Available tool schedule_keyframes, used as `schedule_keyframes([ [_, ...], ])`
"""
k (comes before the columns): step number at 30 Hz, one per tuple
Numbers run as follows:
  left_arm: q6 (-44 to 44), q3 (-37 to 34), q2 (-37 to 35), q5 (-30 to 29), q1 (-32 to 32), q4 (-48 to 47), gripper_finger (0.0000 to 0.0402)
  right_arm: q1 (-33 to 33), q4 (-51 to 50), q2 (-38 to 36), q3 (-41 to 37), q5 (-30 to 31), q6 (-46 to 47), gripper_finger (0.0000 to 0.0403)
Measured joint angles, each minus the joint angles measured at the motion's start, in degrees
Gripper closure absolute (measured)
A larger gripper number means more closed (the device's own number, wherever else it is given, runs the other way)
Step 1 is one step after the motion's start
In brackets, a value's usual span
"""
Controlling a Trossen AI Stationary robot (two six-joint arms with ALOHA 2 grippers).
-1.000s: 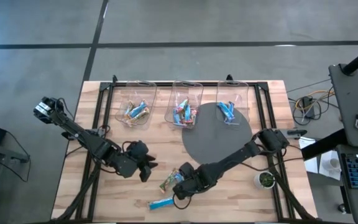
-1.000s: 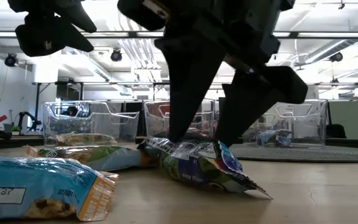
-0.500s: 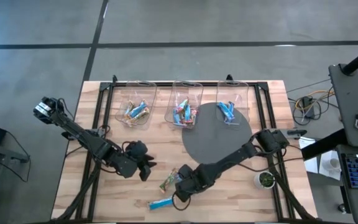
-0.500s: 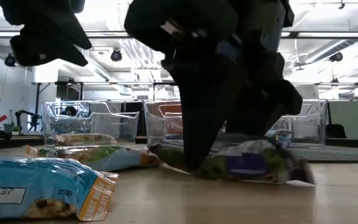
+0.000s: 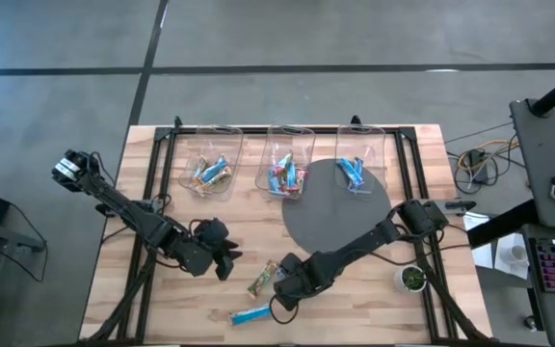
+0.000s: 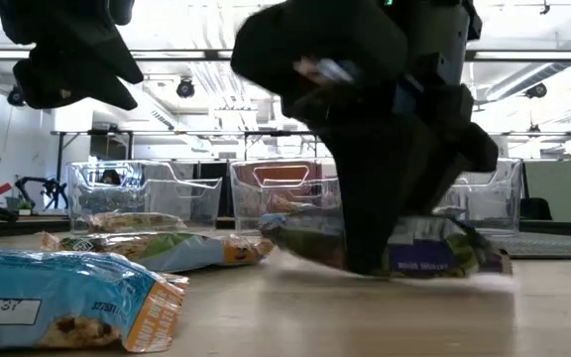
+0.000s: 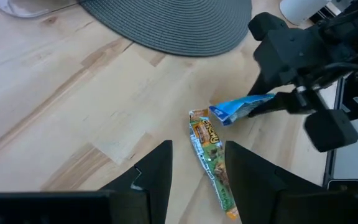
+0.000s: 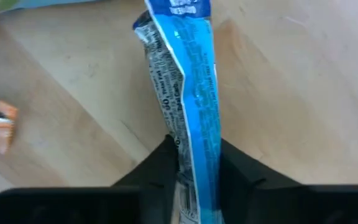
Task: Pick and place Granola Bars by type
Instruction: Put the blue granola bar into the right transparent bin
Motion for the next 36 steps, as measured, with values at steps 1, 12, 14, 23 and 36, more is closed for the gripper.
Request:
schedule_keyframes([
  [1, 0.17, 0.00, 0.00, -0.03, 0.00, 0.00, 0.0271, 0.09, 0.16, -0.35, 0.00, 0.85, 0.05, 0.0345],
  [12, 1.06, -0.08, 0.00, -2.25, 0.01, 0.31, 0.0271, 1.28, -17.57, -15.16, 0.83, 29.01, 17.64, 0.0353],
  [14, 1.15, -0.13, 0.00, -2.24, 0.02, 0.25, 0.0271, 0.93, -26.21, -19.13, 0.85, 33.30, 24.33, 0.0353],
  [23, 1.19, -0.22, 0.00, -3.81, 0.11, 0.27, 0.0271, -8.72, -39.96, -34.35, -5.91, 36.51, 26.05, 0.0359],
  [36, -3.77, -0.33, -0.06, -8.51, 0.62, 0.04, 0.0271, -34.18, -27.63, -49.42, -26.06, 28.04, 5.42, 0.0339],
])
